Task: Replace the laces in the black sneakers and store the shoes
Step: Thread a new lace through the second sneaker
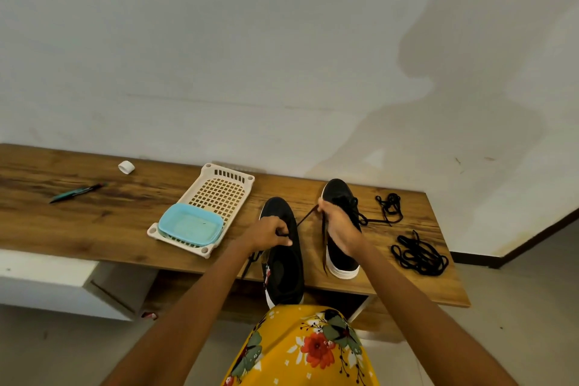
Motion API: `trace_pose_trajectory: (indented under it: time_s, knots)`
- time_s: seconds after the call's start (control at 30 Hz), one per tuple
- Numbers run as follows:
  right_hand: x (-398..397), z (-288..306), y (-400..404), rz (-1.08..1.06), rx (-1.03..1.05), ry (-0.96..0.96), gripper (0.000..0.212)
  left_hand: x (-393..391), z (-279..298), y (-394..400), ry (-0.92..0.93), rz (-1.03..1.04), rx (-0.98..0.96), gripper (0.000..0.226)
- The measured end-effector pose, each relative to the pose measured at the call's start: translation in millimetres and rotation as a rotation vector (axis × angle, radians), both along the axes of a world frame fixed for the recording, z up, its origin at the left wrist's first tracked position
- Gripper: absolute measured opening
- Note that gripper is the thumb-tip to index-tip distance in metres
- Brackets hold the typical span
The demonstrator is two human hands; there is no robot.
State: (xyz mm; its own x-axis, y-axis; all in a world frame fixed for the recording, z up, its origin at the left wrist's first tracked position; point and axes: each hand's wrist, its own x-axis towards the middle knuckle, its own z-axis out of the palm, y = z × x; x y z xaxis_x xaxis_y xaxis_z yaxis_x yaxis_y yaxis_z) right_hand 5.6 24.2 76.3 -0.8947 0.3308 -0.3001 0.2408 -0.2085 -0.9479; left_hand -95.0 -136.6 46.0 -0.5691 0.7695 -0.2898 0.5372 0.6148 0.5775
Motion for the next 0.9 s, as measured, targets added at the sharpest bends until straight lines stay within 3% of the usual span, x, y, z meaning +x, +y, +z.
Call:
trace_pose_trajectory:
  time_s: [0.1, 0.2, 0.27, 0.43, 0.5, 0.53, 0.6, 0.63, 0.77, 0.9]
  knots:
    - [-2.9, 11.1, 22.0, -0.349, -0.476, 0.245, 0.031, -2.2, 0.6, -3.6, -0.019, 0.016, 0.043, 0.032]
    - [-1.4, 15.6, 30.9, -0.406, -0.462, 0.288, 0.033, -3.4, 2.5, -4.8, -0.026, -0.002, 0.041, 0.030]
    - [0.4, 14.8, 26.7, -0.301, -0.262, 0.189, 0.032, -4.8, 2.9, -4.8, -0.047, -0.023, 0.033, 0.027]
    - [0.6, -5.2, 15.9, 0.278, 0.833, -0.121, 0.036, -13.0, 5.1, -7.5, -0.111, -0.063, 0.002, 0.023]
    - [1.9, -16.2, 10.7, 0.481, 1.103, -0.253, 0.020, -14.8, 6.8, -4.1, -0.062, -0.094, -0.034, 0.025]
    - [3.0, -20.3, 6.1, 0.551, 1.124, -0.292, 0.013, -15.6, 6.5, -1.8, -0.042, -0.103, -0.044, 0.026]
    - [3.4, -30.2, -4.2, 0.652, 1.113, -0.258, 0.043, -17.1, 4.8, 1.9, -0.016, -0.112, -0.053, 0.027]
    - [3.2, -33.7, -10.2, 0.662, 1.130, -0.240, 0.047, -17.2, 4.7, 2.9, -0.008, -0.113, -0.054, 0.027]
    - [2.0, -38.4, -23.8, 0.479, 1.226, -0.161, 0.026, -17.4, 6.5, 3.4, -0.022, -0.116, -0.072, 0.030]
    - [0.6, -37.5, -14.9, 0.411, 1.144, -0.119, 0.023, -23.8, 11.1, -1.9, -0.234, -0.129, -0.128, 0.028]
